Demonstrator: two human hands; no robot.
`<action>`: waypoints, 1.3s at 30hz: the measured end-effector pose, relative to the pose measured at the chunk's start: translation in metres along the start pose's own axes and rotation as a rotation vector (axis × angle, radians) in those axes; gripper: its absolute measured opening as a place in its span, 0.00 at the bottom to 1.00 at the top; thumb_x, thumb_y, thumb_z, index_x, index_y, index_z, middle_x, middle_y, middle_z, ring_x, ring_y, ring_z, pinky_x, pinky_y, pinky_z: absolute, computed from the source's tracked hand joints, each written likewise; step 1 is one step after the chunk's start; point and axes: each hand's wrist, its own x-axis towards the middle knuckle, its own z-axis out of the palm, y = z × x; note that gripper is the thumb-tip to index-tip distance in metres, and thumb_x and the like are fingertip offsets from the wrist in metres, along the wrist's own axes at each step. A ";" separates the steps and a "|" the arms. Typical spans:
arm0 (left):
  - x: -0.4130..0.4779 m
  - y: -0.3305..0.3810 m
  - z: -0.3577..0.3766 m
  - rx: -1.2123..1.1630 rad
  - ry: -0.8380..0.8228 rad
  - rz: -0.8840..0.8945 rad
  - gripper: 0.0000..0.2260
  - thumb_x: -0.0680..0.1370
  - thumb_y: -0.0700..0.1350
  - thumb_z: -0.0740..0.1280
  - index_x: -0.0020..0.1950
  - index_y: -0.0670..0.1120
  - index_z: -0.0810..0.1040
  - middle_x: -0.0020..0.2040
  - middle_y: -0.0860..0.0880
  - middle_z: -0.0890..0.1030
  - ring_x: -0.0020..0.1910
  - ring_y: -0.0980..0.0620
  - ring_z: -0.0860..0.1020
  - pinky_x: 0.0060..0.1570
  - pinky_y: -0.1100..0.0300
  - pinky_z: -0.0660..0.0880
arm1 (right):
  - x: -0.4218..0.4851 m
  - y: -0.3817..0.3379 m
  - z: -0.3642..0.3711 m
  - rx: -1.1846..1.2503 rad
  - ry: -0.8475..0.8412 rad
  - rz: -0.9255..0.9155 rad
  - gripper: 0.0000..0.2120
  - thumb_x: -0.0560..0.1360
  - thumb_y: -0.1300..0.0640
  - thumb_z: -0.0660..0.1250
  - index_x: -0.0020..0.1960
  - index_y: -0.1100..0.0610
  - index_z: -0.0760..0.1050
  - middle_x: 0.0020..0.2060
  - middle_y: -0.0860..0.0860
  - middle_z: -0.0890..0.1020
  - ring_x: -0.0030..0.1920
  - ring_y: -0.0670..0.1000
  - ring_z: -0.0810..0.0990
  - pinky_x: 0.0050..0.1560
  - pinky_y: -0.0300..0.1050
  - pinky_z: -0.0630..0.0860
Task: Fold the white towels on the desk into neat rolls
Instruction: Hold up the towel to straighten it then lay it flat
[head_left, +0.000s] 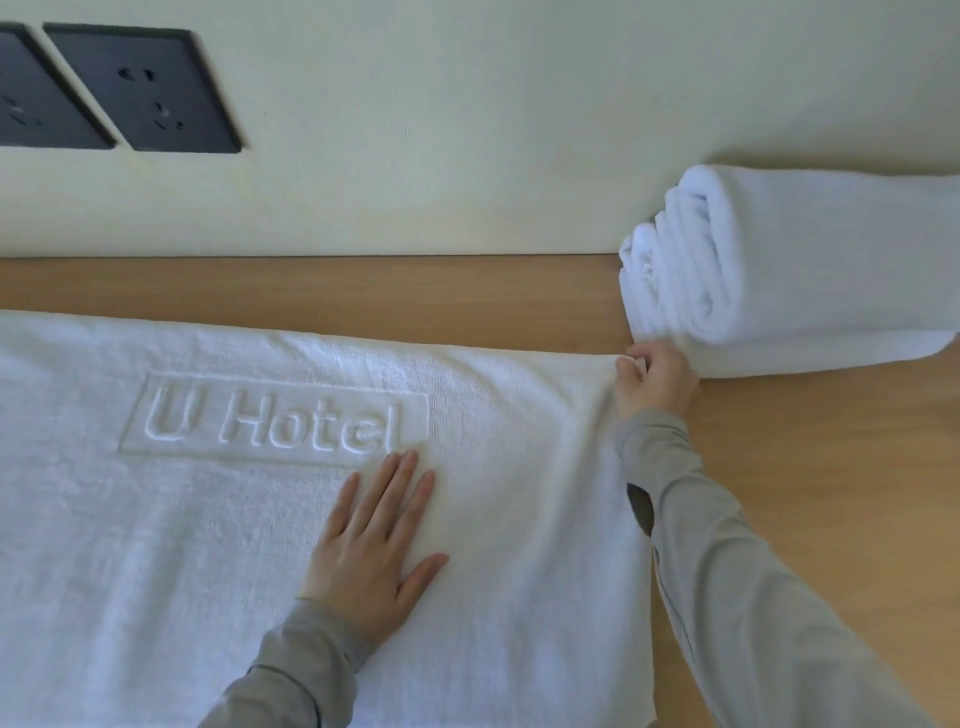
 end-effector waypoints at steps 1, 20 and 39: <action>0.000 0.000 0.000 0.000 0.002 0.000 0.30 0.79 0.62 0.47 0.75 0.45 0.60 0.76 0.45 0.59 0.75 0.48 0.56 0.71 0.45 0.55 | -0.001 0.001 0.004 -0.066 -0.025 -0.027 0.07 0.72 0.64 0.66 0.49 0.63 0.78 0.47 0.60 0.80 0.50 0.60 0.77 0.50 0.44 0.69; 0.002 0.006 -0.005 0.041 -0.035 -0.055 0.32 0.78 0.64 0.41 0.77 0.47 0.56 0.77 0.46 0.56 0.76 0.49 0.54 0.73 0.48 0.50 | -0.211 0.099 -0.099 0.620 -0.636 0.587 0.37 0.69 0.62 0.73 0.70 0.47 0.58 0.51 0.45 0.80 0.49 0.46 0.82 0.39 0.38 0.79; 0.003 0.007 -0.006 0.018 -0.038 -0.065 0.33 0.78 0.64 0.41 0.76 0.47 0.57 0.77 0.46 0.57 0.75 0.47 0.57 0.73 0.47 0.50 | -0.210 0.081 -0.094 0.656 -0.560 0.570 0.06 0.73 0.59 0.68 0.49 0.54 0.75 0.43 0.46 0.83 0.40 0.44 0.83 0.35 0.33 0.77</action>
